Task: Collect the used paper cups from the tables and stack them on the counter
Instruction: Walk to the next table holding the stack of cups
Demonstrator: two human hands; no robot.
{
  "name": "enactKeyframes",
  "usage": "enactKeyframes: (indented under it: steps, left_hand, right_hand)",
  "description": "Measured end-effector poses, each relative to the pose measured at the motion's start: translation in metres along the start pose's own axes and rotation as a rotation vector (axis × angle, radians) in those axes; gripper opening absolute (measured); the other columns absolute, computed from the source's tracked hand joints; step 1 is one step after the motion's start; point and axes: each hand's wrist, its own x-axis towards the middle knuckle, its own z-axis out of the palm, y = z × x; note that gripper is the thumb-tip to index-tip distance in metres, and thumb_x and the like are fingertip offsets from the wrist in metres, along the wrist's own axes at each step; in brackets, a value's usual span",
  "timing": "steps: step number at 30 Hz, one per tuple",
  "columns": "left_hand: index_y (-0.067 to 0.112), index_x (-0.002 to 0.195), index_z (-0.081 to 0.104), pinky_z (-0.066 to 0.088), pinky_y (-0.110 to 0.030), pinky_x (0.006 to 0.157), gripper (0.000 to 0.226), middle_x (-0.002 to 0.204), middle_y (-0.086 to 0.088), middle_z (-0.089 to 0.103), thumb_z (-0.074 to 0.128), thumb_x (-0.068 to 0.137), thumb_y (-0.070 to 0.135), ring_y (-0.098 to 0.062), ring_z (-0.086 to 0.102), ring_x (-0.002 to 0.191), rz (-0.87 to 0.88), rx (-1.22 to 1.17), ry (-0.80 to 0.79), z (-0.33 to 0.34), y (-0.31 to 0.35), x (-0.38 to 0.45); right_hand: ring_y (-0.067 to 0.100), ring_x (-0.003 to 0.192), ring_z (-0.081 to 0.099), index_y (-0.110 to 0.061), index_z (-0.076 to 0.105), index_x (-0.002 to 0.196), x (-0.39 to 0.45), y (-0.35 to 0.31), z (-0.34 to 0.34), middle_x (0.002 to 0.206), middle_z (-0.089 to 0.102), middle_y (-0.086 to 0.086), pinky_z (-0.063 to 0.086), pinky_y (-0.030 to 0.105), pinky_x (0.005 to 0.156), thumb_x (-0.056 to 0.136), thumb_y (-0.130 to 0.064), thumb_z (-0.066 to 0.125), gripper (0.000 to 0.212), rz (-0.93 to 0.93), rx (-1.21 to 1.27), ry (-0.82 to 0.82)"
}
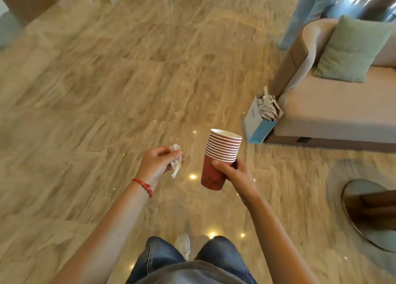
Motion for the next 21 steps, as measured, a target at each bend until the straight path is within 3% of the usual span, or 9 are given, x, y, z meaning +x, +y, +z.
enactKeyframes:
  steps: [7,14,18,21]
  left_hand:
    - [0.008,0.068,0.067,0.050,-0.018,0.052,0.010,0.062,0.001,0.069,0.070,0.078,0.010,-0.010,0.065,0.058,-0.036,0.007,-0.040,0.030,0.046,0.158]
    - [0.013,0.064,0.067,0.053,-0.022,0.060,0.014,0.064,-0.001,0.070,0.071,0.077,0.011,-0.017,0.067,0.068,-0.066,0.003,-0.020,0.076,0.107,0.332]
    - [0.005,0.070,0.066,0.048,-0.035,0.071,0.010,0.072,-0.011,0.067,0.070,0.078,0.010,-0.026,0.062,0.074,-0.052,-0.009,-0.006,0.100,0.166,0.425]
    - [0.000,0.076,0.066,0.052,-0.026,0.063,0.010,0.067,-0.007,0.068,0.070,0.078,0.009,-0.020,0.064,0.066,-0.038,-0.025,0.020,0.111,0.195,0.493]
  right_hand:
    - [0.018,0.099,0.065,-0.010,0.058,0.116,0.158,-0.032,-0.017,0.106,0.068,0.005,0.054,0.032,0.083,0.076,-0.018,0.073,0.044,0.034,-0.019,0.064]
    - [0.011,0.092,0.067,-0.024,0.060,0.103,0.352,-0.083,-0.041,0.100,0.069,-0.001,0.055,0.024,0.075,0.078,-0.018,0.072,0.029,0.025,-0.008,0.036]
    - [0.005,0.087,0.068,-0.023,0.061,0.102,0.452,-0.133,-0.049,0.096,0.070,-0.003,0.053,0.018,0.068,0.077,-0.016,0.073,0.028,0.000,-0.007,0.017]
    - [0.005,0.089,0.068,-0.019,0.061,0.106,0.520,-0.157,-0.054,0.096,0.070,-0.003,0.053,0.017,0.070,0.077,-0.016,0.073,0.032,-0.003,-0.001,0.014]
